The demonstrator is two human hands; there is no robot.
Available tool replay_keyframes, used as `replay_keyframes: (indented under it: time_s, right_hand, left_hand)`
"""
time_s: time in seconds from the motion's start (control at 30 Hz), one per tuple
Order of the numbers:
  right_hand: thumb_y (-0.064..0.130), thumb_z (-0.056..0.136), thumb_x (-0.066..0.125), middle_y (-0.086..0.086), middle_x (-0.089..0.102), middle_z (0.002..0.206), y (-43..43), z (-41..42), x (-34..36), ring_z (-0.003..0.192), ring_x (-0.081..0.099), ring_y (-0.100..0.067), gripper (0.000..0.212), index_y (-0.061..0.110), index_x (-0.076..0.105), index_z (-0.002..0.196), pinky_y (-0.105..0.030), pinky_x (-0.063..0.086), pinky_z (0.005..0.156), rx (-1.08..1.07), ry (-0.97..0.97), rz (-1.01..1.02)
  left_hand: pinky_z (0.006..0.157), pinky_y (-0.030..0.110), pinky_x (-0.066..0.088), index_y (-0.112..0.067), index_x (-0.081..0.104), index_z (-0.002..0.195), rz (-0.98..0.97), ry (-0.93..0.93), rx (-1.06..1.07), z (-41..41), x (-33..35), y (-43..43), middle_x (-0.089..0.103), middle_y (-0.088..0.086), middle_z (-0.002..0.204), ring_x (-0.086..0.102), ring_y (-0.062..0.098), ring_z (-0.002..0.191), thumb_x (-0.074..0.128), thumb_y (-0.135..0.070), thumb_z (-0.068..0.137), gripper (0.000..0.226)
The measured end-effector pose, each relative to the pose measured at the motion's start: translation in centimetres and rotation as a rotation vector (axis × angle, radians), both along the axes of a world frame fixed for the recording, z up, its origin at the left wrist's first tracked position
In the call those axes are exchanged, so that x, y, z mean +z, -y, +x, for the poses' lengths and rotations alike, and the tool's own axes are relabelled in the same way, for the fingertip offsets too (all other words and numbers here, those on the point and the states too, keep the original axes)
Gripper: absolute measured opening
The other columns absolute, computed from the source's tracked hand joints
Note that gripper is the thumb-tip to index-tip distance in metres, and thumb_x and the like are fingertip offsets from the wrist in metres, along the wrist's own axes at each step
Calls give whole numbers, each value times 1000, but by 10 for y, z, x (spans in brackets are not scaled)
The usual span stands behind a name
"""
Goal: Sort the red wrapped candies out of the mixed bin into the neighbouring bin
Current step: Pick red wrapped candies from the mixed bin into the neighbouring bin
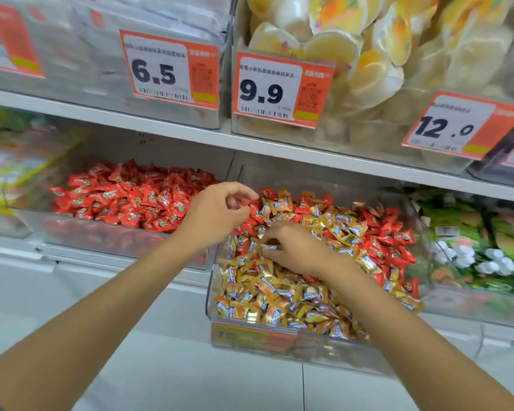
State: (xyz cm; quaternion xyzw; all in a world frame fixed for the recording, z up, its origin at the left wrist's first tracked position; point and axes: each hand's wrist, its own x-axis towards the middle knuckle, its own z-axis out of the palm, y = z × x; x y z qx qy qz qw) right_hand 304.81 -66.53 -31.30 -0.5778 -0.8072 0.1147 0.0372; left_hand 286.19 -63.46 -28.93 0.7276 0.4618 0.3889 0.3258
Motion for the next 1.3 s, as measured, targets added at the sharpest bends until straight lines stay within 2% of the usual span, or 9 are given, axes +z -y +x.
replay_keyframes:
  time_s: [0.17,0.4,0.57,0.7,0.93,1.0,1.1,1.2,1.3]
  right_hand:
    - [33,97,57,6,58,89,8,38,20,72,51,-5,17,18,58,105,-20,37,61,-139,-184,-13]
    - [7,86,59,0,53,119,17,64,32,113,49,-19,30,24,62,111,-37,39,102,-237,-22,176]
    - [40,90,63,-1,57,122,14,26,6,117,45,-20,41,25,60,128,-38,36,103,-96,-102,98]
    - [35,92,63,0,65,114,13,29,2,111,51,-21,24,23,70,112,-43,37,102,-146,-147,162]
    - [15,94,60,6,60,113,49,92,32,62,52,-5,13,23,50,97,-24,45,58,-413,-614,185]
    - [1,92,54,2,59,115,53,100,35,50,48,-9,30,29,48,96,-37,42,49,-412,-614,158]
    - [-4,88,50,1,54,116,50,97,37,75,55,-31,32,27,56,98,-46,48,69,-358,-545,104]
    - [21,90,63,0,51,106,33,79,28,93,54,-21,7,25,66,95,-35,44,84,-342,-462,102]
    - [50,84,68,-4,52,109,9,56,11,107,48,-21,33,22,72,100,-36,40,95,-305,-167,146]
  left_hand:
    - [54,22,34,-34,72,94,-19,-17,-1,1,0,-1,45,-12,59,39,2,52,68,-15,84,22]
    - [52,23,34,-35,70,95,4,-73,-36,-2,5,-1,47,-10,59,40,7,50,70,-17,84,21]
    - [54,22,35,-35,70,95,50,-149,-37,1,10,1,54,-21,55,42,2,50,72,-19,82,21]
    - [57,22,36,-36,70,93,88,-200,-6,3,12,2,60,-29,64,47,1,54,72,-21,81,20]
    - [67,18,46,-33,72,90,110,-405,-330,51,24,33,68,-16,80,60,-2,70,77,-28,78,13]
    - [69,21,46,-28,73,96,26,-528,-434,72,9,41,68,-15,86,59,-1,74,78,-35,77,21]
    - [74,28,48,-23,72,98,-85,-615,-426,78,-15,39,59,-15,84,56,5,78,81,-42,72,33]
    - [63,20,40,-22,73,86,-116,-534,-389,71,-22,36,58,-15,74,51,-1,67,83,-30,73,18]
    - [56,15,36,-22,72,87,-139,-534,-394,69,-21,39,56,-15,70,50,0,61,81,-24,76,14]
